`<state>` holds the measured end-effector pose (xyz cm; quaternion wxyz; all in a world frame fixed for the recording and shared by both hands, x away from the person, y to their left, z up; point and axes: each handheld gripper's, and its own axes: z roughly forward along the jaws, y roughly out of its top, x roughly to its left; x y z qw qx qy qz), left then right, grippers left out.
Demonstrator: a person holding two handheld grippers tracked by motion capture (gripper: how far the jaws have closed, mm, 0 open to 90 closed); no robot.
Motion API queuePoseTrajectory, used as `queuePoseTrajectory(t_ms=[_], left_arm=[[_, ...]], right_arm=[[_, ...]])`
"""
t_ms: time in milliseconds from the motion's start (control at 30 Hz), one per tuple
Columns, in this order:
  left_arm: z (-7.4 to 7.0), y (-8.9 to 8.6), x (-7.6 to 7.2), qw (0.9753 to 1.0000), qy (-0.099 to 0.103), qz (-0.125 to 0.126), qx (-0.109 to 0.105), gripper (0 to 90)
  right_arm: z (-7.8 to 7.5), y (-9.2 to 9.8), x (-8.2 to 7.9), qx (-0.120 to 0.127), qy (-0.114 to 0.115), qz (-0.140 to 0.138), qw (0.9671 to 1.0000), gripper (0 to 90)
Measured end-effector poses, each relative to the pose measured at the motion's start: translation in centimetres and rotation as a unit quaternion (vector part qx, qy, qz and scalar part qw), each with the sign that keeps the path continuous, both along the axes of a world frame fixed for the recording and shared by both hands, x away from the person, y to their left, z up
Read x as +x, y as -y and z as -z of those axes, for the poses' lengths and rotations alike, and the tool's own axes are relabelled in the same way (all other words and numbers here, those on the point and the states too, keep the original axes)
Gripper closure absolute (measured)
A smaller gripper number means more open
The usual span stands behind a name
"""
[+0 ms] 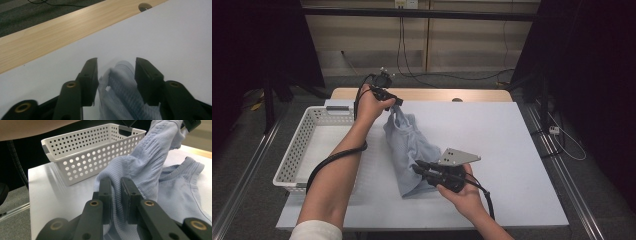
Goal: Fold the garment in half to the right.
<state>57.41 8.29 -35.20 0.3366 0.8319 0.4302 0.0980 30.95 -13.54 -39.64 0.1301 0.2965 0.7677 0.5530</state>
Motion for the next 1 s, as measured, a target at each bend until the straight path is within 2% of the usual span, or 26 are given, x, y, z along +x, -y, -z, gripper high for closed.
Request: queuePoseTrajectory(t_ms=[300,500,767,1000], left_arm=[[0.0,-0.4,0.1,0.9999,0.009,-0.012,-0.001,37.0],[-0.1,-0.5,0.0,0.9999,0.006,-0.010,0.002,34.5],[-0.1,-0.2,-0.4,0.9999,0.008,-0.004,0.005,32.7],[0.2,-0.4,-0.6,1.0000,0.002,0.001,0.005,30.7]], right_arm=[[0.5,0.3,0.4,-0.005,-0.009,0.010,0.9999,79.9],[1.1,0.8,0.7,-0.007,-0.023,0.019,0.9995,79.9],[1.8,1.1,1.0,-0.014,-0.031,0.025,0.9991,79.9],[2.2,1.2,1.2,-0.015,-0.041,0.027,0.9987,79.7]])
